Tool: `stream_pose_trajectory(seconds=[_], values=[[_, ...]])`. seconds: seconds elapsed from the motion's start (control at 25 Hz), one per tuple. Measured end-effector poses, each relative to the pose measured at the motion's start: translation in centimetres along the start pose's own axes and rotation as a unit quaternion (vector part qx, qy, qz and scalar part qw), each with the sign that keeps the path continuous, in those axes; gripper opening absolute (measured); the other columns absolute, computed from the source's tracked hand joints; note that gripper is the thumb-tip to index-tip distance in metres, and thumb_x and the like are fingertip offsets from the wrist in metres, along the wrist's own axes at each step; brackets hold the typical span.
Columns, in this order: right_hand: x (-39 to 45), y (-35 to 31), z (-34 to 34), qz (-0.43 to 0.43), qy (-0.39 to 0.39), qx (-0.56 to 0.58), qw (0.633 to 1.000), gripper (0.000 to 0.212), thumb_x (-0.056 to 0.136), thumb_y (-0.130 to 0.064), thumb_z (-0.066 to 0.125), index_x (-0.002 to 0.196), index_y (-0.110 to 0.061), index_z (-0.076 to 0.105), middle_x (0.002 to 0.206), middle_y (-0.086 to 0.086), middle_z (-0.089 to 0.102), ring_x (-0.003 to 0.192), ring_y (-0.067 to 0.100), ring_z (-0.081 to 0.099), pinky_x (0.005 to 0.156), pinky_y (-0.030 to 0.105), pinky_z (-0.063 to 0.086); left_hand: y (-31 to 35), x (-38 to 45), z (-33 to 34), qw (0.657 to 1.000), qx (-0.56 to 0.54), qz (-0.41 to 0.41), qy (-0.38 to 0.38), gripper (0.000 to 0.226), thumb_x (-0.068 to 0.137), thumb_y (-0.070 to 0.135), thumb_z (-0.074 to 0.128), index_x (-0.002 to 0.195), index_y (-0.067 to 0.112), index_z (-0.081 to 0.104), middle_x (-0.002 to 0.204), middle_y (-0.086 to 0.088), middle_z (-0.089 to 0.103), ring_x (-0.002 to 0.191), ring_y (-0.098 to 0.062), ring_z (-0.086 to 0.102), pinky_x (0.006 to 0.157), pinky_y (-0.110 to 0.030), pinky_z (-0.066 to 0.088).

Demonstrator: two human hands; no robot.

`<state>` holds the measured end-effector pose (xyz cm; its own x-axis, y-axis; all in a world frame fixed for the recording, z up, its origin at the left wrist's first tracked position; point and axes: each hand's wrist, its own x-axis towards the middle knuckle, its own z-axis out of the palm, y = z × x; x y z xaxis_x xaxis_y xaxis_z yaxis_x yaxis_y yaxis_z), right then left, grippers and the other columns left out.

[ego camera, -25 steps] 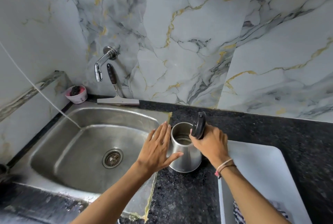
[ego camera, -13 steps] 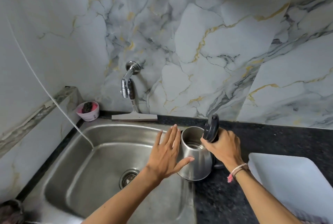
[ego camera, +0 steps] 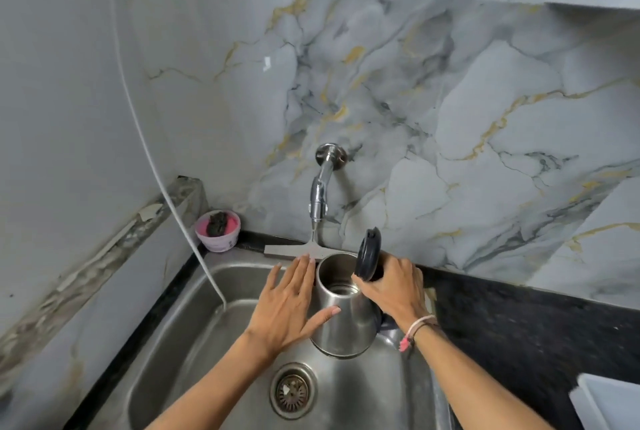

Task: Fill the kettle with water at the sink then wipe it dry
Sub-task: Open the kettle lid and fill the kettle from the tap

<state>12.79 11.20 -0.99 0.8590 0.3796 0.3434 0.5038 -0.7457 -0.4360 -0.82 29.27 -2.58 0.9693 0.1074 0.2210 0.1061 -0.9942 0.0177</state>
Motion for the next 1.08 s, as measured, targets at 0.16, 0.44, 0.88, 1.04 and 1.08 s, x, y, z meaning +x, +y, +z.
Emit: stream_pose_trajectory(seconds=[0.16,0.44,0.88,1.04,1.08], values=[[1.2,-1.0,2.4,-0.001,-0.014,0.023,1.0,0.043,0.062,-0.07,0.058,0.074,-0.029,0.065,0.073,-0.002,0.077,0.078,0.027,0.074,0.071,0.033,0.052,-2.8,3.3,-2.1,0.968,-0.205,-0.118,0.084,0.067,0.1,0.064,0.041,0.138,0.013,0.061,0.131,-0.01,0.073,0.119,-0.031,0.071,0.094,-0.045,0.06],[3.6,-2.3,3.0,0.01,-0.008,0.04,0.999,0.041,0.066,-0.07,0.057,0.072,-0.03,0.06,0.069,-0.004,0.074,0.074,0.024,0.073,0.071,0.035,0.056,-0.6,12.5,-5.8,0.946,-0.21,-0.213,0.122,0.055,0.086,0.063,0.07,0.091,0.009,0.065,0.091,-0.011,0.072,0.08,-0.034,0.07,0.063,-0.038,0.048],[4.8,-2.3,3.3,0.032,-0.013,0.044,0.998,0.043,0.068,-0.069,0.062,0.078,-0.028,0.066,0.075,-0.003,0.076,0.078,0.027,0.073,0.073,0.039,0.058,-1.9,14.7,-6.2,0.919,-0.341,-0.196,0.037,0.04,0.09,0.016,0.071,0.063,0.013,0.042,0.063,-0.004,0.049,0.061,-0.027,0.046,0.051,-0.029,0.035],[4.8,-2.5,3.0,0.049,-0.014,0.066,0.997,0.036,0.066,-0.07,0.057,0.07,-0.034,0.058,0.075,-0.007,0.076,0.077,0.021,0.073,0.076,0.04,0.059,-4.9,15.3,-7.2,0.89,-0.428,-0.129,-0.084,0.02,0.094,0.009,0.072,0.103,-0.008,0.068,0.097,-0.029,0.076,0.092,-0.04,0.075,0.09,-0.051,0.061],[4.7,-2.5,3.0,0.05,-0.012,0.068,0.996,0.035,0.067,-0.069,0.058,0.07,-0.034,0.059,0.076,-0.008,0.076,0.077,0.019,0.073,0.077,0.04,0.06,-5.2,15.2,-7.2,0.883,-0.443,-0.12,-0.092,0.021,0.095,0.007,0.071,0.108,-0.009,0.067,0.105,-0.032,0.076,0.098,-0.04,0.075,0.096,-0.055,0.059]])
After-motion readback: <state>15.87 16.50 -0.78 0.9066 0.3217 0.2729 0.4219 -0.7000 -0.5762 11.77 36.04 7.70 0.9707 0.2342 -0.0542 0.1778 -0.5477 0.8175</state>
